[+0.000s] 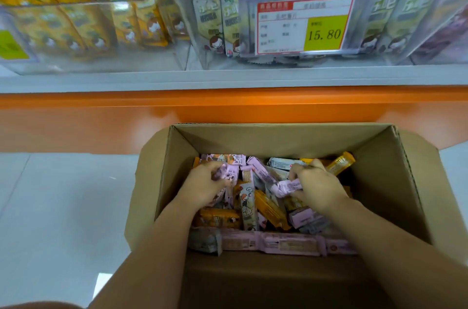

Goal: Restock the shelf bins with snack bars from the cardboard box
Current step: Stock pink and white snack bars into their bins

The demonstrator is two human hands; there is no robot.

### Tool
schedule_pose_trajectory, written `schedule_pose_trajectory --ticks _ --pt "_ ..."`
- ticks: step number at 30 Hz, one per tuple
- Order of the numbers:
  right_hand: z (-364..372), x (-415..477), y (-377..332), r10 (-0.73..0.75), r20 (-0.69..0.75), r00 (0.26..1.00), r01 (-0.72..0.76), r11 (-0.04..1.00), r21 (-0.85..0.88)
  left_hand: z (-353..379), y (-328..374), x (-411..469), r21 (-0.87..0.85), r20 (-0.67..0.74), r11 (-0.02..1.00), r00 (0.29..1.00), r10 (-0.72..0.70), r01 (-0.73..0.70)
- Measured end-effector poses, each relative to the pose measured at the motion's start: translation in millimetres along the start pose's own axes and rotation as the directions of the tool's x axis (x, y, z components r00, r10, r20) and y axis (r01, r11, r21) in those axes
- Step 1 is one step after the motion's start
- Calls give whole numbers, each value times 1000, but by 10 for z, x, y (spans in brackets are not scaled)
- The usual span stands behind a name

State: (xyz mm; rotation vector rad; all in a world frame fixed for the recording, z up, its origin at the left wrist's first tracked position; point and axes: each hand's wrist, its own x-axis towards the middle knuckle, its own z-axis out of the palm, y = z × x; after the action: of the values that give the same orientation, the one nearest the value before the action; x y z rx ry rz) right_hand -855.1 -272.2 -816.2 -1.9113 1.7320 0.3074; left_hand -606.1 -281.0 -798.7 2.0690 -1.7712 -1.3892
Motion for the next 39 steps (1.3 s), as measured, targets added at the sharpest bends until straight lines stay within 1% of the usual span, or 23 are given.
schedule_pose_trajectory --ticks 3,6,8,10,15,19,23,26,28,30,32,35,37,39 --pt "-239 -105 -76 -46 -76 996 54 992 111 -152 175 -70 -100 -43 994 998 36 -40" --pt "-471 -223 -198 -112 -141 984 147 951 270 -265 364 -165 -268 13 962 998 62 -56" --pt "-637 -339 -285 -141 -185 973 198 920 339 -331 513 -282 -322 69 945 994 90 -63" --pt "-805 -463 -369 -189 -253 949 266 910 318 -388 658 -412 -351 116 933 986 120 -72" --pt "-1279 -838 -549 -270 -414 869 388 892 232 -600 1031 -772 -439 251 898 957 147 -23" --pt "-1631 -1155 -637 -304 -485 820 413 901 132 -756 1280 -1018 -472 233 878 951 205 -74" --pt "-1910 -1483 -694 -316 -550 773 375 927 -7 -839 1489 -1213 -508 195 848 938 286 -153" --pt "-2038 -1695 -634 -318 -592 740 368 929 -39 -914 1590 -1344 -496 242 836 887 393 -235" --pt "-2084 -1793 -569 -311 -620 720 401 916 6 -982 1644 -1430 -468 243 838 871 427 -281" --pt "-2142 -1845 -546 -290 -655 698 428 902 56 -1042 1703 -1483 -435 225 844 870 439 -314" --pt "-2228 -1868 -564 -272 -684 676 433 898 71 -1114 1783 -1534 -350 161 852 871 464 -389" --pt "-2374 -1884 -584 -243 -725 644 420 905 70 -1244 1915 -1611 -177 14 858 870 492 -483" --pt "-2461 -1900 -565 -211 -739 639 421 901 107 -1314 1991 -1655 -106 -98 852 858 504 -513" --pt "-2535 -1906 -529 -191 -739 647 424 895 140 -1357 2075 -1687 -61 -175 841 836 521 -537"
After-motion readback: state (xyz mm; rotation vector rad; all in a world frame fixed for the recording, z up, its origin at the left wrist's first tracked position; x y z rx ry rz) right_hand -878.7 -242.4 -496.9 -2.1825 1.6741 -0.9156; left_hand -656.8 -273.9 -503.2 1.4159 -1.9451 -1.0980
